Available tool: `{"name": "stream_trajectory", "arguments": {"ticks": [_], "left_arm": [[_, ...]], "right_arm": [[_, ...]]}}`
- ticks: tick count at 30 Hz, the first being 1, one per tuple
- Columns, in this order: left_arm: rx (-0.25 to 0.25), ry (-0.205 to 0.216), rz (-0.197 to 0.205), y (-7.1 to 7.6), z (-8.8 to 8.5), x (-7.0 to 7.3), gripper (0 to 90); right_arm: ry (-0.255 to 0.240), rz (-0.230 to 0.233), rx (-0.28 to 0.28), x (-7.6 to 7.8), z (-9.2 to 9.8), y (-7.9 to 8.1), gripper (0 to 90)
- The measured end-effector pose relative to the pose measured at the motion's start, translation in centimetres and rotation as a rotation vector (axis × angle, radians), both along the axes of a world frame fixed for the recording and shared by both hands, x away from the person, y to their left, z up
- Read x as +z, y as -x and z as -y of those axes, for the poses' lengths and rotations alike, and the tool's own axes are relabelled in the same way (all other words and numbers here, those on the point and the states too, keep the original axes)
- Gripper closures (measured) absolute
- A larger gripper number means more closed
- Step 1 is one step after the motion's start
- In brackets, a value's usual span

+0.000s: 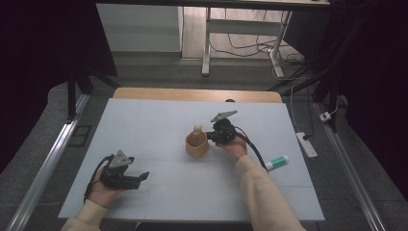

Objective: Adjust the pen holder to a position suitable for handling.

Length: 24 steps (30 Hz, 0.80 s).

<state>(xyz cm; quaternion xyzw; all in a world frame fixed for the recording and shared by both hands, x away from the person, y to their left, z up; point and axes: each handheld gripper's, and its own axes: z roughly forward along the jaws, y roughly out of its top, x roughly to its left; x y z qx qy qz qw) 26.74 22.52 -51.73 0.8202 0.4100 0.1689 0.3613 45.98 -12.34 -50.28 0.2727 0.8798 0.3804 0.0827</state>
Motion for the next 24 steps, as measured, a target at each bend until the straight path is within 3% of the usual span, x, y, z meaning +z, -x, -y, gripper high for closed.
{"name": "stream_trajectory", "arguments": {"ticks": [6,9,16,18,24], "left_arm": [[0.009,0.006,0.002,0.1,-0.3,0.0,18.2],[0.012,0.009,0.001,0.0,-0.4,0.0,18.2],[0.018,0.012,0.008,0.0,-0.4,0.0,18.1],[0.023,0.016,0.009,-0.1,-0.5,0.1,17.9],[0.036,0.020,0.011,-0.2,-0.7,0.1,17.5]], "right_arm": [[0.019,0.046,-0.036,0.5,0.4,0.6,90.0],[-0.029,0.071,-0.057,1.7,2.5,1.6,90.0],[-0.077,0.093,-0.083,3.0,6.3,3.7,90.0],[-0.110,0.088,-0.091,3.1,7.3,4.5,90.0],[-0.142,0.130,-0.104,3.4,9.7,6.7,70.1]]}}
